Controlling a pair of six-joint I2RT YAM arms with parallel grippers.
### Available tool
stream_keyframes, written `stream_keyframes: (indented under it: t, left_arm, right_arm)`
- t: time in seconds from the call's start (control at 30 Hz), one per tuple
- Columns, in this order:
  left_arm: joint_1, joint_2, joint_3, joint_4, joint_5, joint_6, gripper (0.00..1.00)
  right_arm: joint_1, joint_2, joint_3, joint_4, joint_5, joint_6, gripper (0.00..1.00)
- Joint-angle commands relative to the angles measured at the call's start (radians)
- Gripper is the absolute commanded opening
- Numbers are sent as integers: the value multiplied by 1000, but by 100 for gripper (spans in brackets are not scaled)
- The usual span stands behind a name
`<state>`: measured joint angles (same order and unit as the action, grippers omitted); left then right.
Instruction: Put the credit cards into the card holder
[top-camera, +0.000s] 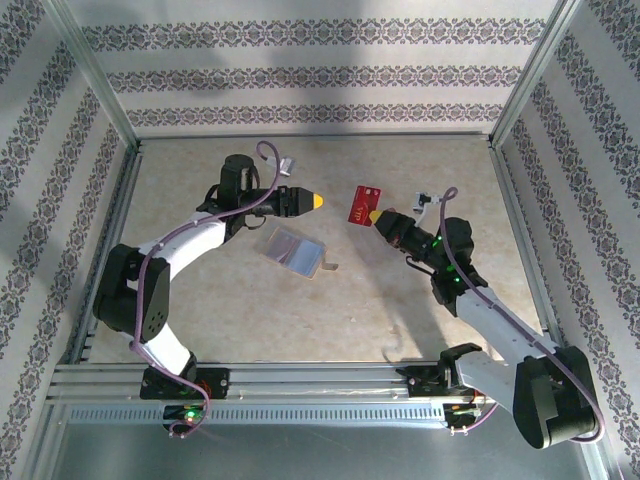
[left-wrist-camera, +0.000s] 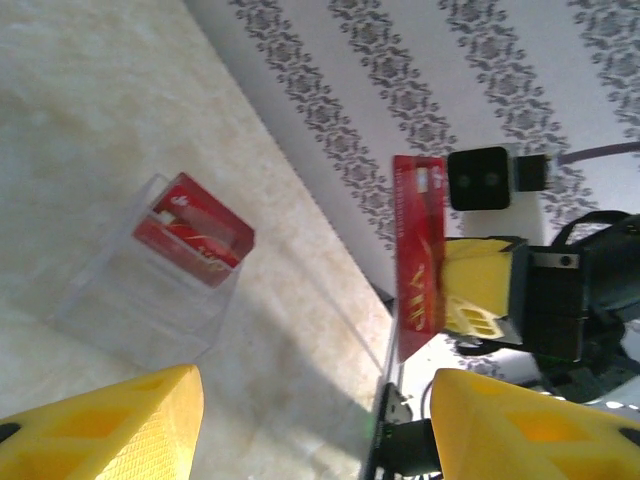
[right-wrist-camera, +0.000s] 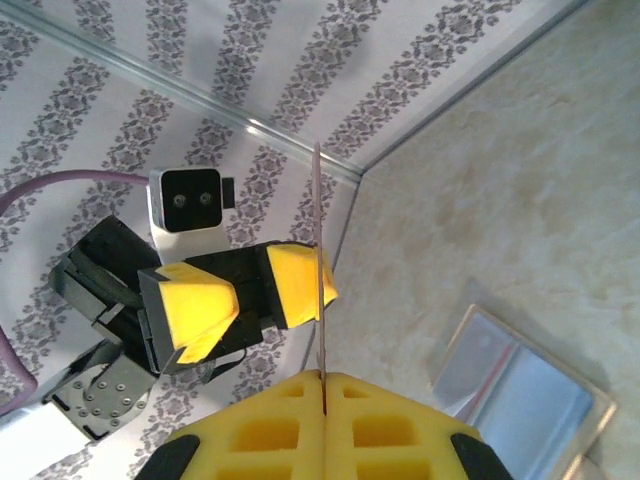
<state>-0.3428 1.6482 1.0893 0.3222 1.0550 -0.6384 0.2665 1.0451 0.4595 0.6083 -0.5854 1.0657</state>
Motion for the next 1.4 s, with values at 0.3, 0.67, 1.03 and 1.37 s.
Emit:
stream_keyframes:
  t: [0.3,0.67,1.03,1.37]
  left_arm:
    - [-98,16,-10,137,65,-43,59]
    - [-139,36,11,192,106,-88,9]
    - [-140,24,-26,271,128,-135,0]
    - [-151,19,-33,230,129,-104,0]
  right_arm:
    - [87,82,7,194,-11,30,0]
    - [91,69,3,177,-18,22,0]
    - [60,25,15,81,-79,-70,43]
    - [50,127,63,190,-116,-26,30]
